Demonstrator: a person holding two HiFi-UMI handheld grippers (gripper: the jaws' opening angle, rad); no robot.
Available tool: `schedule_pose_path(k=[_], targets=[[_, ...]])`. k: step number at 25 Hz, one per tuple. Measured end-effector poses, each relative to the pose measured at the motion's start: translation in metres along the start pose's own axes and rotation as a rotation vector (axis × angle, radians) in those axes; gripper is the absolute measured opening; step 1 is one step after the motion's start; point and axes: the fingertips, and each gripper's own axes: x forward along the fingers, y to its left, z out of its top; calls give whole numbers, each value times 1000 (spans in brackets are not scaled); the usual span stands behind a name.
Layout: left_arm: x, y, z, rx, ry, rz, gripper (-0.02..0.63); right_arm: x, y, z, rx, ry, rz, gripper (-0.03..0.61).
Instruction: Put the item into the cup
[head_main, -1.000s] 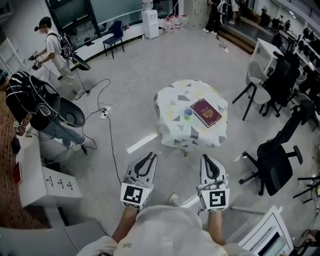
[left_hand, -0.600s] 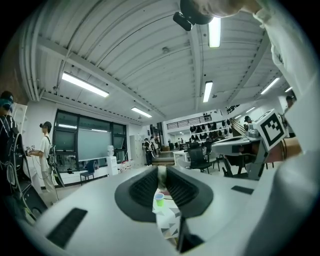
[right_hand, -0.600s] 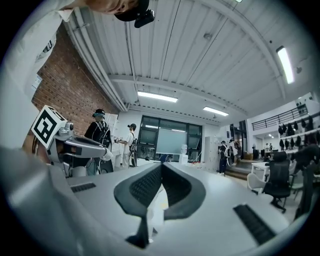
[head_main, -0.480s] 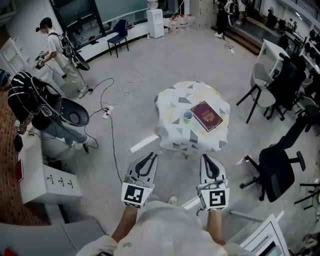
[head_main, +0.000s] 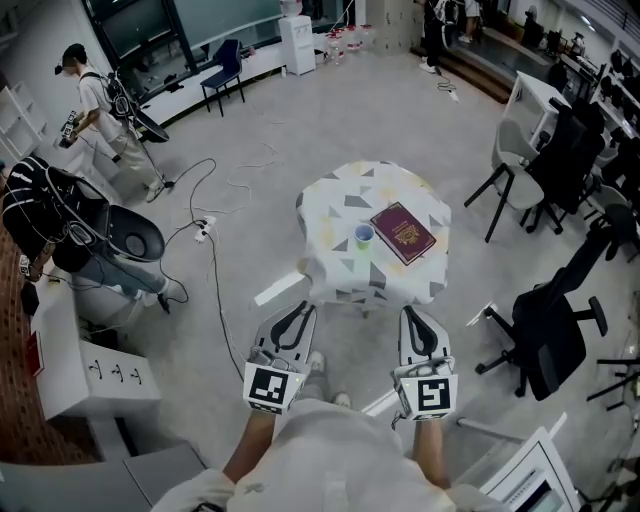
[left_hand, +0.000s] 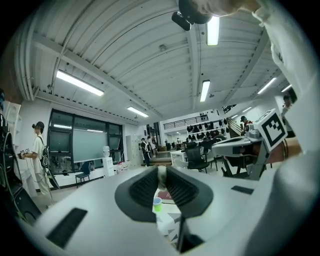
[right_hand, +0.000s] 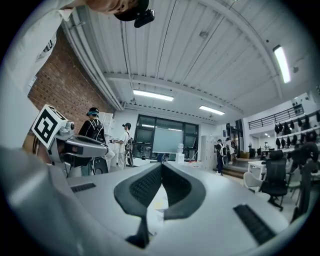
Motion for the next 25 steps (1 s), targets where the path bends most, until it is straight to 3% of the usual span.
schedule_pose_path(k=[11,25], targets=[[32,19,-7,-19,-10,-29,59,31,-2,-10,14,4,-5,8],[99,85,-19,-35,-9,-89,58,113,-7,-16,1,51,-65,6]])
